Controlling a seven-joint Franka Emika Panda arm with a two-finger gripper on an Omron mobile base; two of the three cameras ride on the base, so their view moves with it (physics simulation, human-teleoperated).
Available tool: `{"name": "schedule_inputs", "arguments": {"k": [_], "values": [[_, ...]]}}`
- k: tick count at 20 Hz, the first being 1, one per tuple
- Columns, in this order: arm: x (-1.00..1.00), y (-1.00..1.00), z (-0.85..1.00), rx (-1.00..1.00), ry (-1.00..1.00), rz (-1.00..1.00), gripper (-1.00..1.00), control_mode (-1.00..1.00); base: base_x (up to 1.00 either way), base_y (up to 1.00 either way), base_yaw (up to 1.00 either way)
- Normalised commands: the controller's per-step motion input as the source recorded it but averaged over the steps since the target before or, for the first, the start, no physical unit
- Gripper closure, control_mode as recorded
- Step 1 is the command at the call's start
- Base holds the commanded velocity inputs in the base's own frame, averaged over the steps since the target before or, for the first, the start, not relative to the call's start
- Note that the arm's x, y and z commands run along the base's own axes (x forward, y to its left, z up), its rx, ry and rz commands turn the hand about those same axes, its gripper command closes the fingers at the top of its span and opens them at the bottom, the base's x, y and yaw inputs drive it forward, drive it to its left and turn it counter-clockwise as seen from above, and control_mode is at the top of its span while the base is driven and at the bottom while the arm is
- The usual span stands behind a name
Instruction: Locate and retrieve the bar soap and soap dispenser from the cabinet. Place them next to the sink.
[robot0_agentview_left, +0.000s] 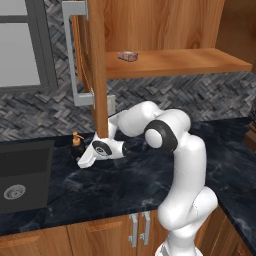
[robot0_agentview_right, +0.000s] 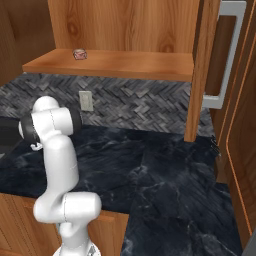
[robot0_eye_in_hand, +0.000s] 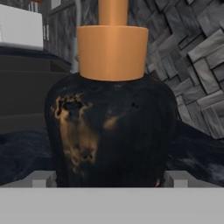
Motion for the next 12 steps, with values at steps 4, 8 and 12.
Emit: {"name": "schedule_inputs", "arguments": {"k": [4,8,12], "values": [[0.00,0.00,0.00,0.00,0.00,0.00,-1.00,-1.00,0.00,0.00,0.00],[0.00,0.00,0.00,0.00,0.00,0.00,-1.00,-1.00,0.00,0.00,0.00],[0.01,-0.11,0.01,-0.02,0.02,0.00,-1.00,-1.00,0.00,0.00,0.00]]}}
